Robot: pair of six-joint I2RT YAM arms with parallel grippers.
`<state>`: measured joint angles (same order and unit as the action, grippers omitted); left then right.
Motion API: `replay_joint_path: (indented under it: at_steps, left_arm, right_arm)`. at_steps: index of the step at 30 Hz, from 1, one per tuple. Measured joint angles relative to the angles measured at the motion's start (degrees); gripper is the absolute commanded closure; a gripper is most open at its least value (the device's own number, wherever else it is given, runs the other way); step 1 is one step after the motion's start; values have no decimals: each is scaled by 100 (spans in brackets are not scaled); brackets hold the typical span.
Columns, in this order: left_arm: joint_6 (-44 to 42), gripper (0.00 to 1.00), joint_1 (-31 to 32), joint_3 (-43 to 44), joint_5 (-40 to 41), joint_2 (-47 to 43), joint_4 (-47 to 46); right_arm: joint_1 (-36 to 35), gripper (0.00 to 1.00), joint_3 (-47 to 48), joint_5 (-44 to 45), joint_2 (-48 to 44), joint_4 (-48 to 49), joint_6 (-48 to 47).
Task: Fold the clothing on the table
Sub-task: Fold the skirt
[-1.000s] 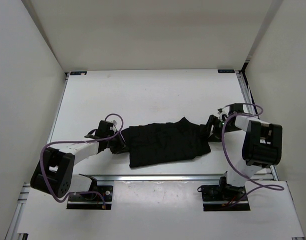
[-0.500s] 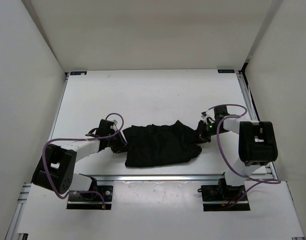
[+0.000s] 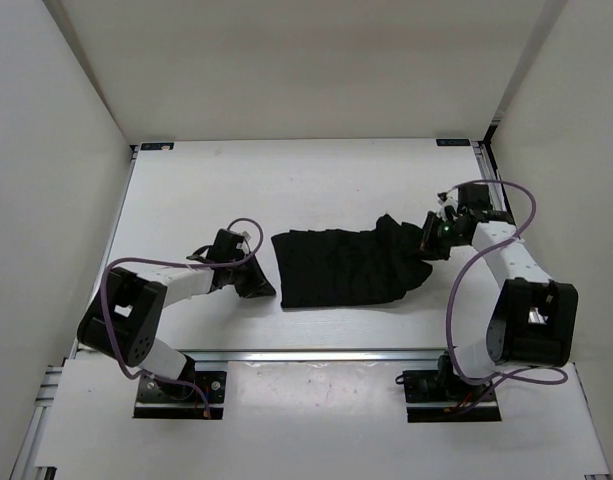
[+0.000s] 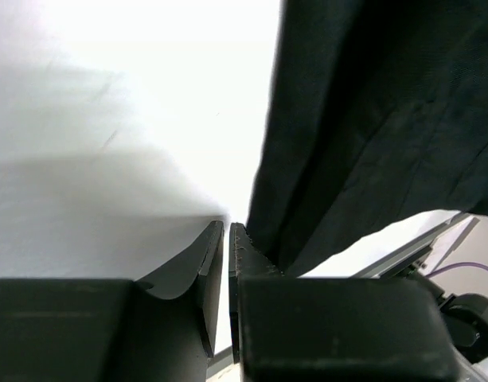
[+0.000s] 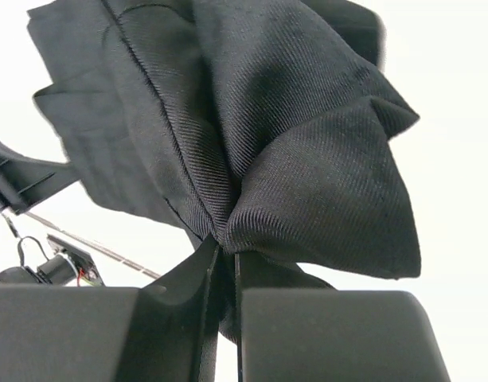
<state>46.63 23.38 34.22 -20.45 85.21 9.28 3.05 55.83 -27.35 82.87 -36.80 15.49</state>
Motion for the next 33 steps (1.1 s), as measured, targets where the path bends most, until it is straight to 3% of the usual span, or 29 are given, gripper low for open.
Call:
replay_joint_path:
  at_steps: [7,11,16,20,23,28,33]
  left_arm:
    - [48,81,151,339,4,304,-76]
    - [35,81,70,651,-164,317,76]
    - [-295,87,-179,2376,-295,354,730]
    - [-332,97,-138,3412,-660,350,168]
    - [-140,100,92,3331,-986,472,-356]
    - [315,100,754,3032,-1388,1491,-1067]
    - [461,100,1060,3091,-1386,2439,-1025]
  right_arm:
    - [-1032,99,675,28,-223,-57,304]
    - [-979,100,625,11,-223,-35,358]
    - [-570,100,348,24,-223,-39,348]
    - [-452,100,280,22,-177,-35,326]
    - [-415,100,254,20,-160,-20,304]
    - [-358,100,254,22,2,31,251]
    - [-343,100,260,22,131,48,216]
